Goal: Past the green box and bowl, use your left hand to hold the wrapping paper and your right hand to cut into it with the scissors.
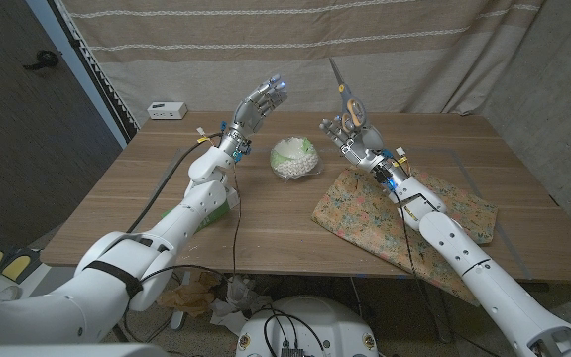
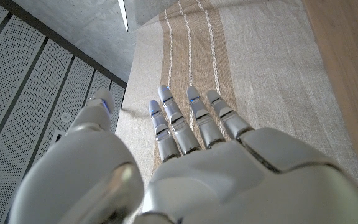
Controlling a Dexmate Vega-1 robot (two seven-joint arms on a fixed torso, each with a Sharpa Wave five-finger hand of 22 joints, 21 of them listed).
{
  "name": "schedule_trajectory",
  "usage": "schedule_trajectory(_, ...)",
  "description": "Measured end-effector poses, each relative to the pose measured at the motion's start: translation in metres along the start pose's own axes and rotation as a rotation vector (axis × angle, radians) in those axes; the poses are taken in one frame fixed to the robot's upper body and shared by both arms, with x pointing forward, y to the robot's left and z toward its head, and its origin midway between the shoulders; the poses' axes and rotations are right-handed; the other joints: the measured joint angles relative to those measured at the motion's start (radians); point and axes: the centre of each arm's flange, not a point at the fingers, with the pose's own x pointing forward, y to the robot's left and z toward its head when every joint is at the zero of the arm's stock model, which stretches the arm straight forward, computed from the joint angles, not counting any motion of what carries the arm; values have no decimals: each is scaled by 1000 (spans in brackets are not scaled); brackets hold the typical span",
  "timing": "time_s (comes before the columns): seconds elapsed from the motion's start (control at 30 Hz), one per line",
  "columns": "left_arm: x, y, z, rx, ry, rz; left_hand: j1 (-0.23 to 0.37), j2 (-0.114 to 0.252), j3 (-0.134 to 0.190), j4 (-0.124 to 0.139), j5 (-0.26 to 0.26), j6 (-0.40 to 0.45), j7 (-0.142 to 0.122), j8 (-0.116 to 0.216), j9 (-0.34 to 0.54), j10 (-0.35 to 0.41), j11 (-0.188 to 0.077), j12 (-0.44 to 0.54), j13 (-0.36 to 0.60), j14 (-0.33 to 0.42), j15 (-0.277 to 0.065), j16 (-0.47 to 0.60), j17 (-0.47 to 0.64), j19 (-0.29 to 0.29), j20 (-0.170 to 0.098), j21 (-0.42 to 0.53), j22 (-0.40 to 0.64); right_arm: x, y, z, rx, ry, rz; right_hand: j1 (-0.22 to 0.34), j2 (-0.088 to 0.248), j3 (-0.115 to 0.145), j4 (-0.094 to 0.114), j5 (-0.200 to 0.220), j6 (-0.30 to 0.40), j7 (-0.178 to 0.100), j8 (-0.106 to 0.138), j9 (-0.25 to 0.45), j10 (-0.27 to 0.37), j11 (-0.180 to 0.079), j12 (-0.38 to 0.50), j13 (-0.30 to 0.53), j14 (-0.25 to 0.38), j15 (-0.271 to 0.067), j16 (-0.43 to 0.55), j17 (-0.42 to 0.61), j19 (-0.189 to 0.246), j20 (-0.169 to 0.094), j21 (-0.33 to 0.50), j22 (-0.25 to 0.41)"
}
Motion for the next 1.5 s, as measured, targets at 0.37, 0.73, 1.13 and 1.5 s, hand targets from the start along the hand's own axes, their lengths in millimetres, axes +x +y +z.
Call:
schedule_trajectory(0.37, -1, -1, 1, 1, -3, 1, 0, 0, 0, 0, 0, 4, -4, 0, 0, 0, 0, 0, 0, 0, 0, 0, 0, 0, 0, 0, 0, -1, -1, -5, 63, 14, -17, 9, 1, 5, -6, 11, 5, 5, 0, -1, -5, -5, -16, -1, 14, 0, -25, -18, -4, 4, 12, -4)
schedule_trajectory(0.73, -2, -1, 0, 0, 3, 3, 0, 0, 0, 0, 0, 11, 0, 0, 0, 0, 0, 0, 0, 0, 0, 0, 0, 0, 0, 0, 0, -2, -3, -12, 168, 13, -42, 12, 4, -10, 7, 12, -6, -6, 4, -13, -18, -42, -73, -22, -1, 0, -31, -6, -53, 27, 9, -14)
schedule_trajectory(1.13, -4, -2, 0, 1, 8, 5, 0, 0, 0, 0, 0, 20, -1, 0, 0, 5, 5, 0, 0, 0, 0, 0, 0, 0, 0, 0, 0, -2, -6, -16, 241, 9, -52, -6, 19, -35, 39, 12, -55, -54, 46, -104, -27, -58, -106, -10, -56, 1, -31, 3, -86, 54, -12, -23)
schedule_trajectory(1.5, -4, -3, -1, 0, 9, 6, 0, 0, 0, 0, 0, 29, -3, 0, 0, 9, 1, 0, 0, 0, 0, 0, 0, 0, 0, 0, 0, -2, -6, -12, 215, 5, -37, -64, -1, -51, 60, 6, -78, -77, 108, -268, -45, -58, -130, 5, -87, 4, -26, 13, -95, 63, -35, -28)
